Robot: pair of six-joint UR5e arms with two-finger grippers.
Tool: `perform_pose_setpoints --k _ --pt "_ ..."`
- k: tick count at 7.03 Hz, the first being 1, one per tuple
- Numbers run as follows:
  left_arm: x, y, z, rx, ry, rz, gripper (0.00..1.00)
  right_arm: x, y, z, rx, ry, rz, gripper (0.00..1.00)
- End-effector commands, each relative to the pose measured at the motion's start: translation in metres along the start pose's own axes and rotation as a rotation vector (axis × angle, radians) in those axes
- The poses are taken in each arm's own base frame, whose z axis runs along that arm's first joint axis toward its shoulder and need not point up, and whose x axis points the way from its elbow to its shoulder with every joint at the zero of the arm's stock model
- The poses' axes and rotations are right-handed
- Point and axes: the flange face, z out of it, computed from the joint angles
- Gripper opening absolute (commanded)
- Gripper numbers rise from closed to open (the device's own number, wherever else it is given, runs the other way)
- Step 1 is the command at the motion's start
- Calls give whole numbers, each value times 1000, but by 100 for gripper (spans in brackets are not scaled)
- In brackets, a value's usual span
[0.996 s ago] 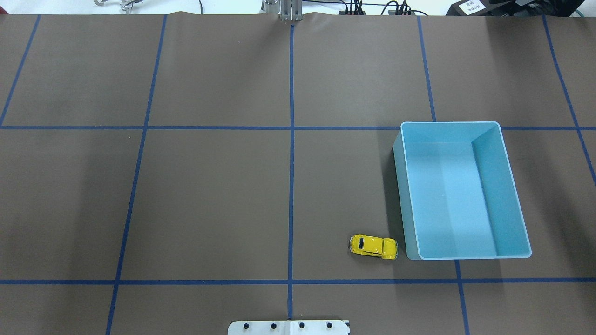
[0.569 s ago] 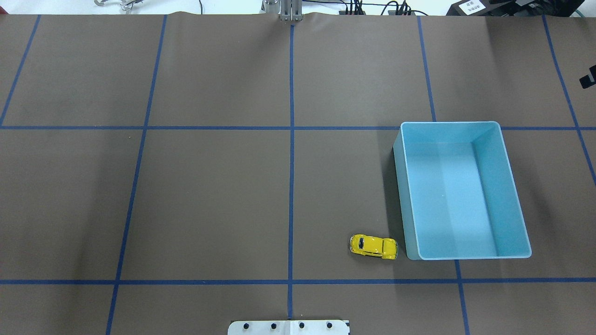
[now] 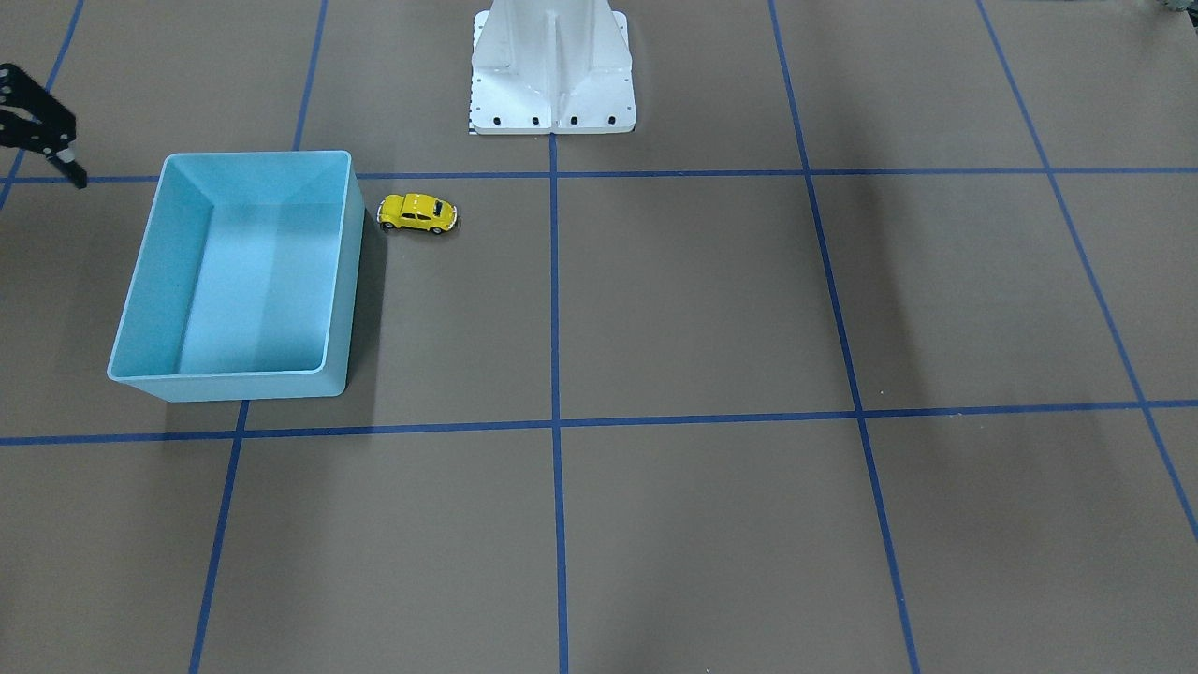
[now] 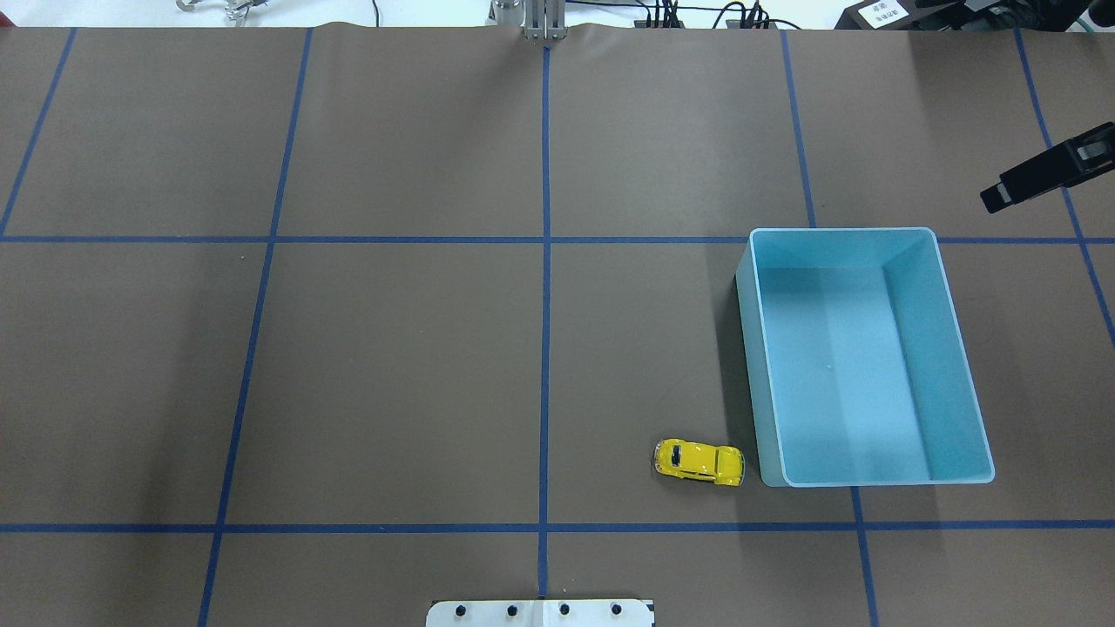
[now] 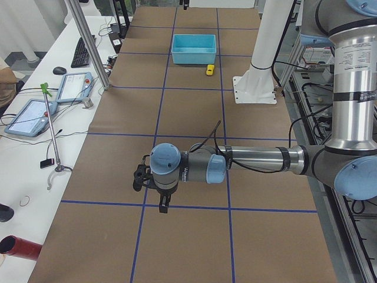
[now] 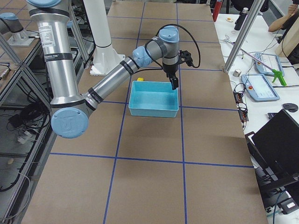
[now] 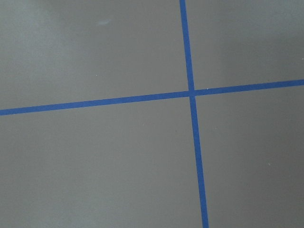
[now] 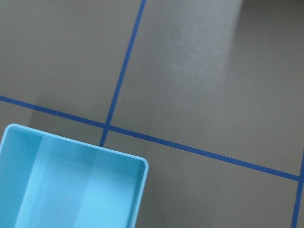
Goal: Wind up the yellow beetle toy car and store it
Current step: 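Reach the right gripper over the bin down toward the yellow car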
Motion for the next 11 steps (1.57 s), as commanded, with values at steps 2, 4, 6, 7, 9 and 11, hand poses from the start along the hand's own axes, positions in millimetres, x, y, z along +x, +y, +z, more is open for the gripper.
perform_pose_setpoints --k 2,4,6,7,9,11 --pt "-4 16 5 -8 13 -15 100 -160 20 27 6 -98 -341 100" --pt "-8 22 8 -15 13 -24 100 -191 39 53 4 -57 -703 100" --pt "-9 22 9 -18 14 -25 100 -201 52 100 -66 -14 -914 100" --pt "-11 23 11 -21 14 -27 100 -216 56 123 -71 -5 -959 100" --pt "-13 23 13 -24 14 -31 100 -246 62 169 -95 -49 -986 100" --pt "-13 23 14 -28 12 -43 100 -253 66 219 -100 -72 -1015 100"
